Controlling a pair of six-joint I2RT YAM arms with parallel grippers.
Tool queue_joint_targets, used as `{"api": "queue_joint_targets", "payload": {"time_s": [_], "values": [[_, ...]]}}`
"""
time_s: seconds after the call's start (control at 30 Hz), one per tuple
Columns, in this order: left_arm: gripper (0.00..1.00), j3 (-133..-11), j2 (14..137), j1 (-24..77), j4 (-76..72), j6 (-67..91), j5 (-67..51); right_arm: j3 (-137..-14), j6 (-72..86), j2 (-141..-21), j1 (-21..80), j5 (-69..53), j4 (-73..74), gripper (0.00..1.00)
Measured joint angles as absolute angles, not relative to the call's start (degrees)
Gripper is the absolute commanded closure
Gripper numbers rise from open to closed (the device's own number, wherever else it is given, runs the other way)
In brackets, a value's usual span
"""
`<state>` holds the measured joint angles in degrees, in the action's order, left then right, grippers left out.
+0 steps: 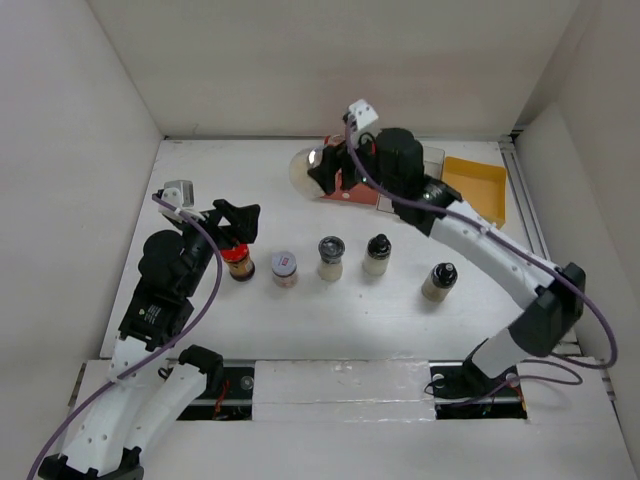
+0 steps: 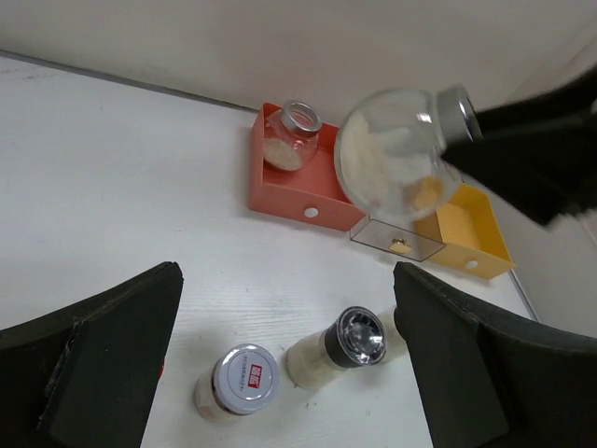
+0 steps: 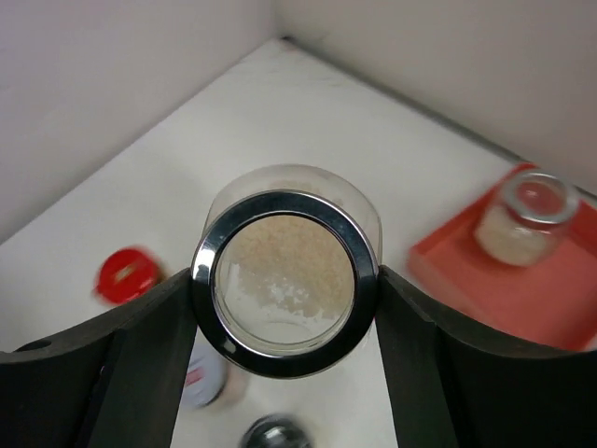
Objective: Organize the condiment bottles
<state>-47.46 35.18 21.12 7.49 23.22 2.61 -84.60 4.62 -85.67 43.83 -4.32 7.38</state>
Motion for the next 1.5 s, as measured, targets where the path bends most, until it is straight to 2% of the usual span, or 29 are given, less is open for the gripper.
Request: {"api": "queue_joint_targets", "payload": {"time_s": [0.17,0.4,1.23,1.5], "values": [[0.07,-47.46,34.96,21.12,7.51,23.22,2.37,-93.14,8.88,-98.63,30.61,-3.11,5.85,0.56],[0.07,-47.46,34.59,21.12,7.49,23.22,2.35,-96.12,13.37,-108.81,21.65,-0.62,7.07,0.56],[0.07,-47.46,34.7,21.12,7.46,23.22,1.91,-101.23,16.23,-119.13,22.06,10.79,9.74,0.57],[0.07,-47.46,34.72,21.12,7.46,23.22,1.91,-103.63,16.1,-122.41,23.86,13.39,10.79,0.5]]}}
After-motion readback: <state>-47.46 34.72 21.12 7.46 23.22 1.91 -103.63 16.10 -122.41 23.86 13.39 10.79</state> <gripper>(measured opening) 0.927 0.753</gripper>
